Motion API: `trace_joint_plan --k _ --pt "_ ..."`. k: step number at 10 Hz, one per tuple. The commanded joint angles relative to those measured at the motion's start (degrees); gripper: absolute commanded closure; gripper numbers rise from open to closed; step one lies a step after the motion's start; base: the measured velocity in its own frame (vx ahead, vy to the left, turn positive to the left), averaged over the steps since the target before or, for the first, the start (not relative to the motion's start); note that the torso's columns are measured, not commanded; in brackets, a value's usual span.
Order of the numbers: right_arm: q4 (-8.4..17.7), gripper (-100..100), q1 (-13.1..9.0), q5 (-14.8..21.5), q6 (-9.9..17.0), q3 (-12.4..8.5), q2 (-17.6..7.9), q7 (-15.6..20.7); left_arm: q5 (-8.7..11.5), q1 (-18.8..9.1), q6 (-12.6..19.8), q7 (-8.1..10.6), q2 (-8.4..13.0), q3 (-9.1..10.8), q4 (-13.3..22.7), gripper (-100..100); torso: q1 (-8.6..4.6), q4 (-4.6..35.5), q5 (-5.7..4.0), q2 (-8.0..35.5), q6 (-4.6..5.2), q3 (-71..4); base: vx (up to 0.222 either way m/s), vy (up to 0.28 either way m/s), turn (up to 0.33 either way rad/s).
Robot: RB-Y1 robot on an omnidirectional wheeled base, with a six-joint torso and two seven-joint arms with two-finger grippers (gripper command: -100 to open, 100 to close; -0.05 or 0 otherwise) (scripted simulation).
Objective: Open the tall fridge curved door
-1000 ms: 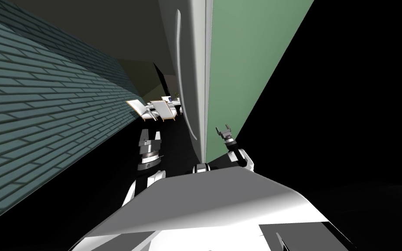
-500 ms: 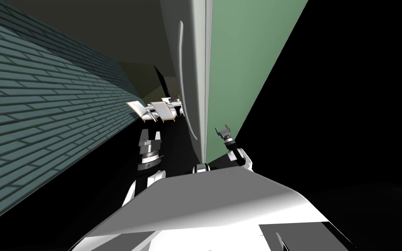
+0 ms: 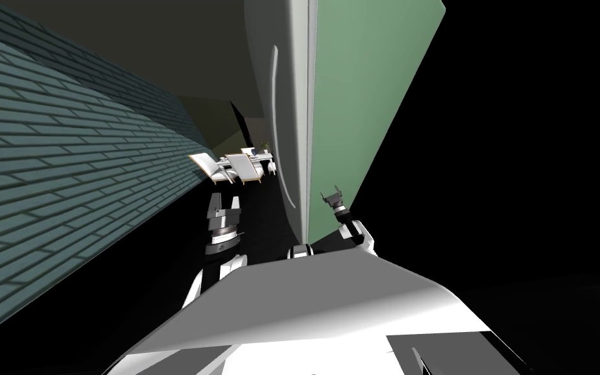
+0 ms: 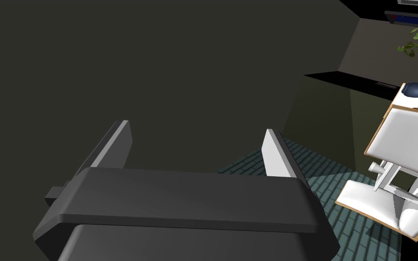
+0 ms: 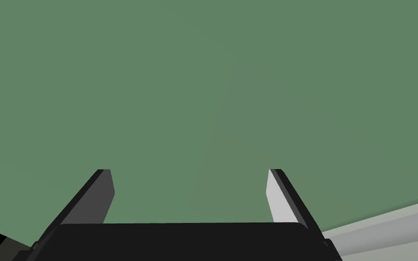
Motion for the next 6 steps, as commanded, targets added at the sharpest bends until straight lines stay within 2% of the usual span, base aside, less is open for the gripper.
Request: trace_joint_plan --k 1,3,4,5,6 --pt "2.48 -100 -0.55 1.53 0.84 0.64 0.08 4.42 0.0 0.0 0.0 0.0 0.0 0.0 0.0 0 0.04 0.04 0.04 0.0 0.04 -0.03 -0.012 0.053 -0.034" --pt "2.48 -100 -0.55 1.53 0.84 0.64 0.08 6.74 0.0 0.0 0.0 0.0 0.0 0.0 0.0 0 0.06 -0.07 0.0 -0.17 -0.07 -0.12 -0.017 0.033 -0.002" --pt "4.13 -100 -1.39 2.39 0.73 0.72 0.2 8.7 0.0 0.01 0.0 0.0 0.0 0.0 0.0 0 0.01 -0.02 -0.01 -0.1 -0.08 -0.07 -0.018 0.036 -0.032" --pt "4.13 -100 -1.39 2.39 0.73 0.72 0.2 10.21 0.0 0.0 0.0 0.0 0.0 0.0 0.0 0 0.05 -0.1 -0.04 -0.19 -0.12 -0.11 -0.013 0.049 -0.004" --pt "5.7 -100 -2.19 3.23 0.62 0.82 0.39 11.93 0.0 0.0 0.0 0.0 0.0 0.0 0.0 0 0.08 -0.09 -0.01 -0.22 -0.1 -0.14 -0.015 0.067 -0.018"
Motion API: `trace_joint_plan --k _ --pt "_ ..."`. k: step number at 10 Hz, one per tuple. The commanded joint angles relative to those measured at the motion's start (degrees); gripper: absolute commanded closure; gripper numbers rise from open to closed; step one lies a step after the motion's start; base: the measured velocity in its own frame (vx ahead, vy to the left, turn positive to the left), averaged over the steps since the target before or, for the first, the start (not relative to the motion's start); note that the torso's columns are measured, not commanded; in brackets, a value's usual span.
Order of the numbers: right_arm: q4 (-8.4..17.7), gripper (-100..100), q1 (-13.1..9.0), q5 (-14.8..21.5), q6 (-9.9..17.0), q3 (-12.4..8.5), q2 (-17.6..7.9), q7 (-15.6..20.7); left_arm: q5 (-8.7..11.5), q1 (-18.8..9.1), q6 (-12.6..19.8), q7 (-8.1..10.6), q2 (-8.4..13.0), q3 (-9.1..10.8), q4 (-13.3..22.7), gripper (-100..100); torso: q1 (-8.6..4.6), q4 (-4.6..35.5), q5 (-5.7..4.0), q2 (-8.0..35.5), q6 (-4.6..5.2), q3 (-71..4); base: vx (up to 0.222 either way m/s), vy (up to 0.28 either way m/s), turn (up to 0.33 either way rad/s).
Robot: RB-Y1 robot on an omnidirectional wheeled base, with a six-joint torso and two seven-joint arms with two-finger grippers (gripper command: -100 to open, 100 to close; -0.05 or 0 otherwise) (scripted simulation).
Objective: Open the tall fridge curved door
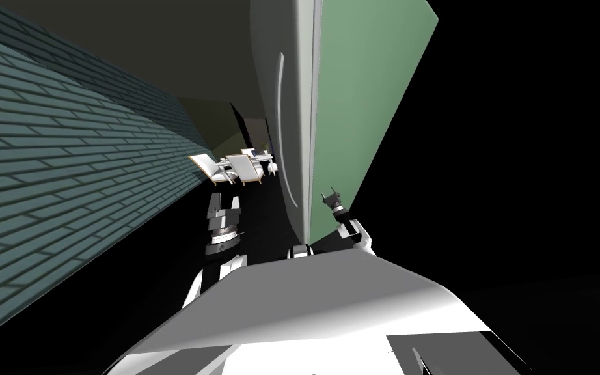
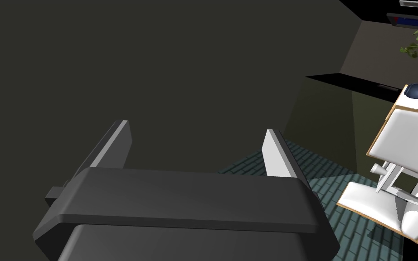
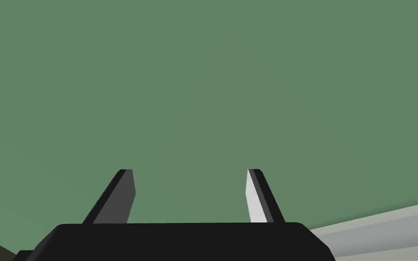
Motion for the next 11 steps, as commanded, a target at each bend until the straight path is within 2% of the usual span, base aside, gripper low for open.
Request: trace_joint_plan --k 1,2,3,4,5,8,9,11 --pt "2.55 -100 -0.48 1.09 0.36 0.57 0.11 4.37 0.0 0.0 0.0 0.0 0.0 0.0 0.0 0 -0.01 -0.05 -0.02 -0.05 0.02 -0.02 -0.021 0.059 -0.007" --pt "4.04 -100 -1.24 1.92 0.25 0.69 0.39 6.18 0.0 0.0 0.0 0.0 0.0 0.0 0.0 0 -0.06 -0.01 -0.03 0.01 -0.01 0.0 -0.015 0.061 -0.022" --pt "4.04 -100 -1.24 1.92 0.25 0.69 0.39 7.53 0.0 0.0 0.0 0.0 0.0 0.0 0.0 0 -0.02 0.06 -0.01 0.07 -0.04 0.04 -0.012 0.056 -0.005" --pt "5.44 -100 -1.96 2.71 0.15 0.82 0.75 9.39 0.0 0.0 0.0 0.0 0.0 0.0 0.0 0 -0.06 0.09 0.0 0.07 -0.04 0.04 -0.029 0.072 -0.011" --pt "5.44 -100 -1.96 2.71 0.15 0.82 0.75 10.44 0.0 0.0 0.0 0.0 0.0 0.0 0.0 0 0.05 0.1 0.01 0.16 -0.1 0.09 -0.019 0.057 -0.019" --pt "7.95 -100 -3.24 4.21 -0.06 1.1 1.74 15.17 0.0 0.0 0.0 0.0 0.0 0.0 0.0 0 0.29 0.09 0.04 0.19 -0.31 0.11 -0.023 0.06 -0.019" --pt "7.95 -100 -3.24 4.21 -0.06 1.1 1.74 15.66 0.0 0.0 0.0 0.0 0.0 0.0 0.0 0 0.44 0.13 0.08 0.29 -0.3 0.16 -0.022 0.058 -0.037" --pt "10.08 -100 -4.34 5.54 -0.24 1.4 3.11 19.44 0.0 0.0 0.0 0.0 0.0 0.0 0.0 0 0.54 0.13 0.07 0.22 -0.5 0.14 -0.02 0.084 -0.037"
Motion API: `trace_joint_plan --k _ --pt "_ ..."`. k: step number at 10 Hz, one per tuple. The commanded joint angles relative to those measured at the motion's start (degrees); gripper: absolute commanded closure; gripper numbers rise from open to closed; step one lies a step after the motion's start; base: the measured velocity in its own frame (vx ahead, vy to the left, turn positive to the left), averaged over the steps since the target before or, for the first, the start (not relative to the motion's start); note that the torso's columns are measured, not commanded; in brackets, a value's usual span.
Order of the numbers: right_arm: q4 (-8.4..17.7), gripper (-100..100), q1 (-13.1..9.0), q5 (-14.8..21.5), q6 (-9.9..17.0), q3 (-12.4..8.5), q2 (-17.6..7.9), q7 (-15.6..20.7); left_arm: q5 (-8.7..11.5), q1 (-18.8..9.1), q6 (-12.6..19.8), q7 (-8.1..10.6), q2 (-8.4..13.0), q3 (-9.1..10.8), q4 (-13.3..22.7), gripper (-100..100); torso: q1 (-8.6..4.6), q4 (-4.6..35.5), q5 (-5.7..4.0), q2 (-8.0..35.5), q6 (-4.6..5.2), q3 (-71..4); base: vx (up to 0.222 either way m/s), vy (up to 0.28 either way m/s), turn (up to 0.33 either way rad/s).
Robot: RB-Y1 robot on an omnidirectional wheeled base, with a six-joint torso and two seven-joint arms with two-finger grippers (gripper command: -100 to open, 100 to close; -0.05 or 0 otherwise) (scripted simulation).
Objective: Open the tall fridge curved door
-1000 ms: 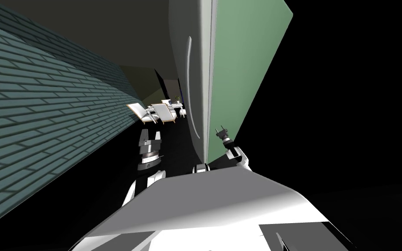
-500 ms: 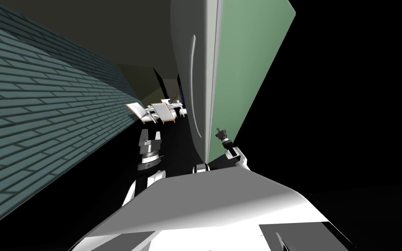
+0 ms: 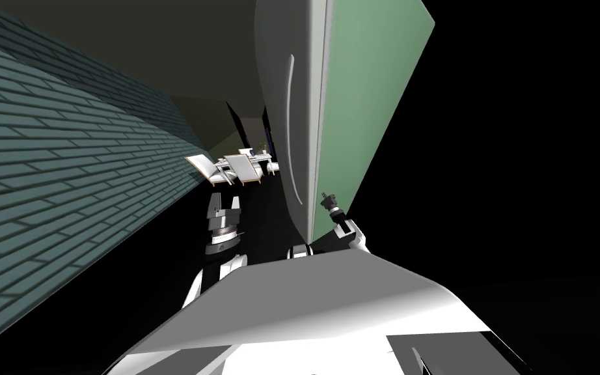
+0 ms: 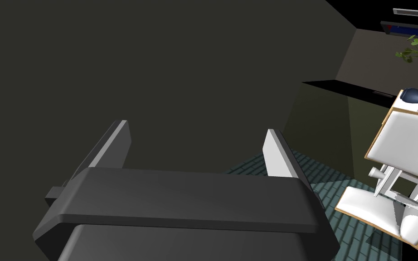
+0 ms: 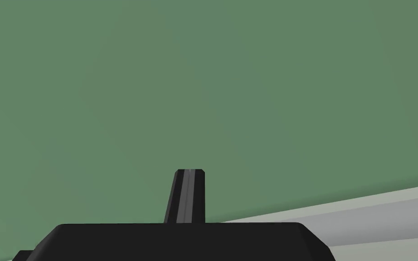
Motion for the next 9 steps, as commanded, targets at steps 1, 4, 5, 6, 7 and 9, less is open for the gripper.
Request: trace_joint_plan --k 1,4,5,6,7,9 --pt "2.07 -100 -0.91 1.26 0.23 1.37 1.4 3.52 0.0 0.0 0.0 0.0 0.0 0.0 0.0 0 0.25 -0.01 0.05 -0.03 -0.12 -0.02 -0.025 0.076 -0.027" --pt "3.8 -100 -1.81 2.42 0.06 1.66 3.13 7.23 0.0 -0.01 0.0 0.0 0.0 0.0 0.0 0 0.47 0.02 0.06 -0.01 -0.39 -0.01 -0.04 0.064 -0.021" --pt "3.8 -100 -1.81 2.42 0.06 1.66 3.13 7.23 0.0 0.0 0.0 0.0 0.0 0.0 0.0 0 0.55 -0.07 0.05 0.04 -0.39 0.02 -0.009 0.023 0.023" --pt "3.8 -100 -1.81 2.42 0.06 1.66 3.13 7.23 0.0 0.0 0.0 0.0 0.0 0.0 0.0 0 0.36 0.02 0.06 -0.03 -0.37 -0.02 0.02 -0.009 0.001" --pt "4.51 -100 -2.19 2.92 -0.02 1.8 4.13 8.81 0.0 0.01 0.0 0.0 0.01 0.01 0.0 0 0.32 0.04 0.04 -0.04 -0.37 -0.03 -0.001 0.032 -0.035" --pt "4.51 -100 -2.19 2.92 -0.02 1.8 4.13 8.81 0.0 0.0 0.0 0.0 0.0 0.0 0.0 0 0.63 0.0 0.1 -0.15 -0.54 -0.1 -0.026 0.03 -0.006"
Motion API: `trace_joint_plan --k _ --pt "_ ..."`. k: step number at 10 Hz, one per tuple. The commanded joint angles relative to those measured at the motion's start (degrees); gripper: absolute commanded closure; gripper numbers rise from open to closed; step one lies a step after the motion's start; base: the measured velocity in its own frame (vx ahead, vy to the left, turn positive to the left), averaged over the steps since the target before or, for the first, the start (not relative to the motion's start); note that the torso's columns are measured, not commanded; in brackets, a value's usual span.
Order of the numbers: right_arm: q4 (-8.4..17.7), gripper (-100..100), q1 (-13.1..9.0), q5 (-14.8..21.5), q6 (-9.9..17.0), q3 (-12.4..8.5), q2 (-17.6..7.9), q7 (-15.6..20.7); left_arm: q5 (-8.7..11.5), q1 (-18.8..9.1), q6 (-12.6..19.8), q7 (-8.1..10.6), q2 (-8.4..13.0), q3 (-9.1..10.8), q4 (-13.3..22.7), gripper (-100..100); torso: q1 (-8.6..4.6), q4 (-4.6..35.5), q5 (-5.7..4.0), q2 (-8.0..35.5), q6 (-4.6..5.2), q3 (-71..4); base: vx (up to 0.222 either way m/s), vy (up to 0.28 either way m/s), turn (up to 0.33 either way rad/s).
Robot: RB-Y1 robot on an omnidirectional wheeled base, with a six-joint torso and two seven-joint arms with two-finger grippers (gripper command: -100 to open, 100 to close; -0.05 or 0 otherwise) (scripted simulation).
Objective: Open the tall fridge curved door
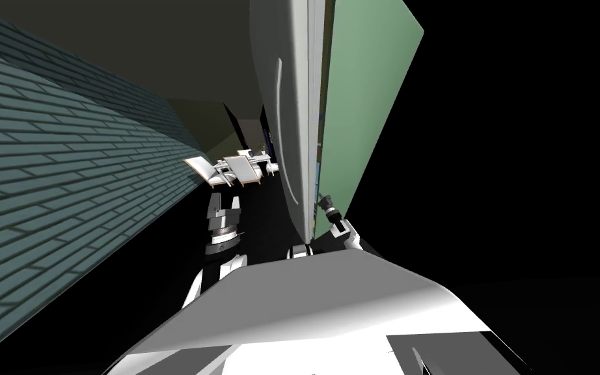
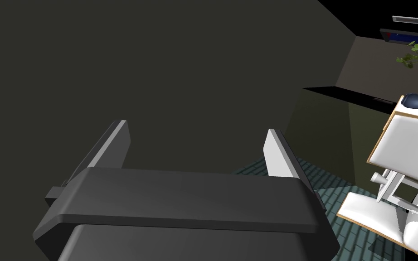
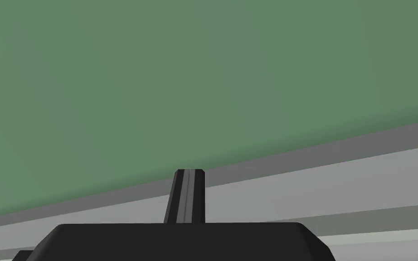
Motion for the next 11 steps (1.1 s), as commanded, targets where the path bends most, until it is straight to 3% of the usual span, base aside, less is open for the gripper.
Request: trace_joint_plan --k 1,3,5,6,8,11 --pt "0.1 -100 0.35 0.49 -0.11 1.75 1.09 0.35 0.0 0.0 0.0 0.0 0.0 0.0 0.0 0 -0.07 0.0 -0.01 -0.01 0.04 0.01 -0.004 0.026 0.119" --pt "1.68 -100 -0.5 1.63 -0.3 2.07 4.7 3.88 0.0 0.01 -0.01 0.0 -0.01 -0.02 -0.01 0 -0.8 0.55 0.13 0.97 1.4 0.53 0.001 0.115 0.036" --pt "2.21 -100 -0.8 2.03 -0.38 2.19 7.01 5.13 0.0 0.0 0.0 0.0 -0.01 -0.01 0.0 0 -1.5 0.74 -0.03 1.39 1.58 0.83 -0.007 0.089 0.0" --pt "1.75 -100 -0.63 1.94 -0.14 2.26 6.29 4.63 0.0 0.0 0.0 0.0 0.0 0.0 0.0 0 -1.68 0.77 -0.06 1.51 1.69 0.88 -0.002 0.029 0.004" --pt "0.68 -100 -0.09 6.15 -1.75 0.21 6.14 0.72 0.0 0.01 0.0 0.0 0.0 0.0 0.0 0 -1.57 0.77 -0.02 1.52 1.73 0.88 0.036 0.056 -0.064" --pt "0.16 -100 0.17 9.27 -2.54 -0.83 6.0 -3.25 0.0 0.01 0.0 0.0 0.0 0.0 0.0 0 -1.45 0.78 0.02 1.55 1.72 0.89 0.034 0.053 -0.034"
